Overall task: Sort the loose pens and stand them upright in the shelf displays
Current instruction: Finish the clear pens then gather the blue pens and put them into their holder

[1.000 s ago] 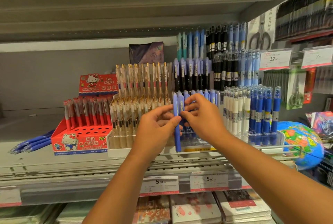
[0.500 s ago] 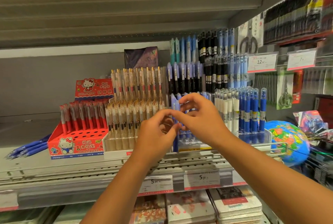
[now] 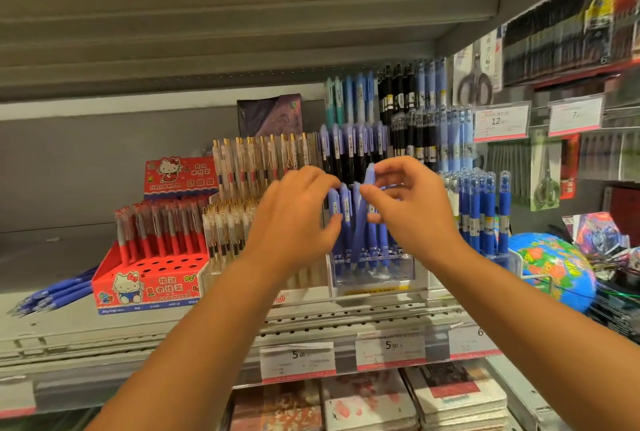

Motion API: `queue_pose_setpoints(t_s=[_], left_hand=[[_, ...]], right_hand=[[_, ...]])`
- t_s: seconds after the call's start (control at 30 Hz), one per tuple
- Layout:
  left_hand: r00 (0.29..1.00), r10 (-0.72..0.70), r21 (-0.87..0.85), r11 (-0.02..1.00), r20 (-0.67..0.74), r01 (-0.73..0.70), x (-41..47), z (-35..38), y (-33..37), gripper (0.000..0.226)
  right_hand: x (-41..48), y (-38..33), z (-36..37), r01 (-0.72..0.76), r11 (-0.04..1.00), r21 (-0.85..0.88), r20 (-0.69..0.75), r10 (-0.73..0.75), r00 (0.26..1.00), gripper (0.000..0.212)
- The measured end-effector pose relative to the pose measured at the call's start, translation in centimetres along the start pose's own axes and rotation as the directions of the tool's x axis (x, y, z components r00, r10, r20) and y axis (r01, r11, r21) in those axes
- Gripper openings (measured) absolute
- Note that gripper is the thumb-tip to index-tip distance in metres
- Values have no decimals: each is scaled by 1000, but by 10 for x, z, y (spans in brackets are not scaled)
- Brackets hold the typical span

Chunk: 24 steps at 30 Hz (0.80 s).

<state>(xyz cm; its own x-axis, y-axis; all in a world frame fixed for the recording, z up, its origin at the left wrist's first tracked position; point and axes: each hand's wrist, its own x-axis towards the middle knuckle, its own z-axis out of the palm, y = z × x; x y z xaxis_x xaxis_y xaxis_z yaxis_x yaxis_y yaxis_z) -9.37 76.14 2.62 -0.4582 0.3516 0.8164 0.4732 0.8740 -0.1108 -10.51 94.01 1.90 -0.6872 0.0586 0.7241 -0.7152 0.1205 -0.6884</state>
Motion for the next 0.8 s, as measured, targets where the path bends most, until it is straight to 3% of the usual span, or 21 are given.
queue_pose_setpoints(t_s=[0.2, 0.33, 0.8], left_hand=[[966, -1, 266, 961, 260, -71, 36, 9, -26, 79], [930, -27, 265, 961, 365, -76, 39, 18, -34, 83], [938, 27, 160, 983, 344, -87, 33, 22, -39, 82]], right_hand=[[15, 5, 9, 81, 992, -101, -89, -90, 992, 19], [20, 17, 13, 68, 981, -183, -76, -83, 994, 19], [20, 33, 25, -1, 934, -358, 123, 48, 991, 18]])
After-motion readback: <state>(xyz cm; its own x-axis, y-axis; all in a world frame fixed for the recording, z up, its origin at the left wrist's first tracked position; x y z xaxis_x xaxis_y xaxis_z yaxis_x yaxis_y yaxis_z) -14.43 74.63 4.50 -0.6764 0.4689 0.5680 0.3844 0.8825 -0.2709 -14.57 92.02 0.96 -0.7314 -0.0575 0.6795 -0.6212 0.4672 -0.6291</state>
